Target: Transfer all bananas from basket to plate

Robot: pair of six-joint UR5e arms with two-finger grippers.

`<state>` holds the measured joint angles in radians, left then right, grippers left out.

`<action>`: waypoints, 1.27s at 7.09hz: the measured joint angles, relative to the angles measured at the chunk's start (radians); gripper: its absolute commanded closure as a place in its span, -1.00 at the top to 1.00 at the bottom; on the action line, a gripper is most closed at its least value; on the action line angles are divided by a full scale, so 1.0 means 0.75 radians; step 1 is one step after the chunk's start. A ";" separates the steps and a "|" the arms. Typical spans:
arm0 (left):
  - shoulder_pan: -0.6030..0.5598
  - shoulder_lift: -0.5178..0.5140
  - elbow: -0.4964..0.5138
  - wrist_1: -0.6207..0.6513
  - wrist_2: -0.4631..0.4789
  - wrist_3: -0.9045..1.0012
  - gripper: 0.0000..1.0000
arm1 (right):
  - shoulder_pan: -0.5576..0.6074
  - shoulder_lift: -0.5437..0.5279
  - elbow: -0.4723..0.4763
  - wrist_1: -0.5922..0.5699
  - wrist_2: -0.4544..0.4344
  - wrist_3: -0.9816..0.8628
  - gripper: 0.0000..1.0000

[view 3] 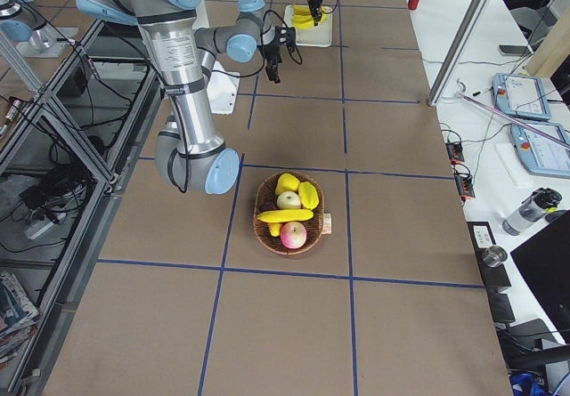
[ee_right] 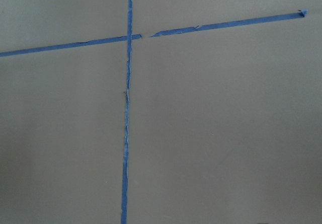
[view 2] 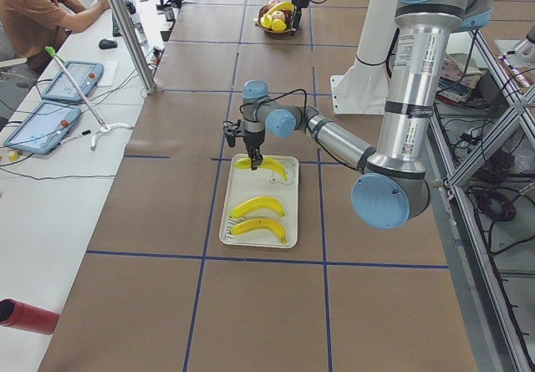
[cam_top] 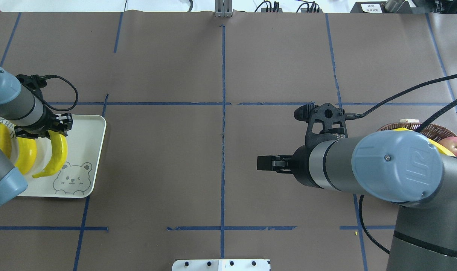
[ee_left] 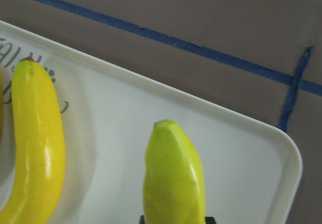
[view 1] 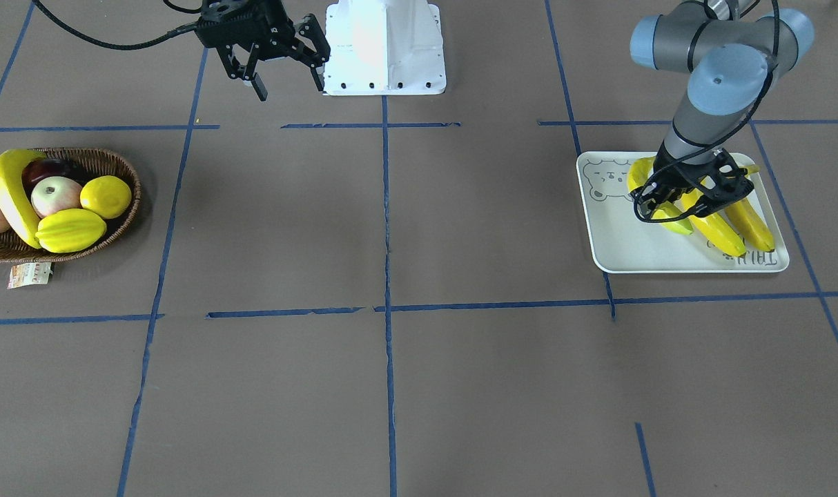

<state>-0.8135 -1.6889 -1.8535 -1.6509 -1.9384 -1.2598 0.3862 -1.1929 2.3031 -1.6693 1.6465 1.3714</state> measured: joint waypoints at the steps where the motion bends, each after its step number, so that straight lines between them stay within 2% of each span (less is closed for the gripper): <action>1: -0.001 0.015 0.013 0.000 0.009 0.000 -0.94 | -0.001 0.004 -0.001 -0.001 0.000 0.000 1.00; 2: -0.001 0.030 0.020 0.000 0.013 0.001 -0.62 | -0.001 0.006 -0.001 -0.001 -0.001 0.000 1.00; 3: 0.000 0.042 0.031 -0.002 0.024 0.002 0.45 | -0.001 0.006 -0.001 -0.001 -0.001 0.000 1.00; 4: 0.002 0.049 0.047 -0.007 0.057 0.004 0.99 | -0.001 0.005 -0.002 -0.002 -0.001 0.000 1.00; 7: 0.004 0.043 0.026 -0.011 0.106 0.004 1.00 | 0.020 -0.008 0.000 -0.016 0.005 -0.005 1.00; 9: 0.002 0.021 -0.073 0.001 0.066 0.001 1.00 | 0.057 -0.044 0.013 -0.093 0.009 -0.054 1.00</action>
<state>-0.8120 -1.6732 -1.9086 -1.6503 -1.8887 -1.2589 0.4293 -1.2258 2.3131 -1.7393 1.6534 1.3307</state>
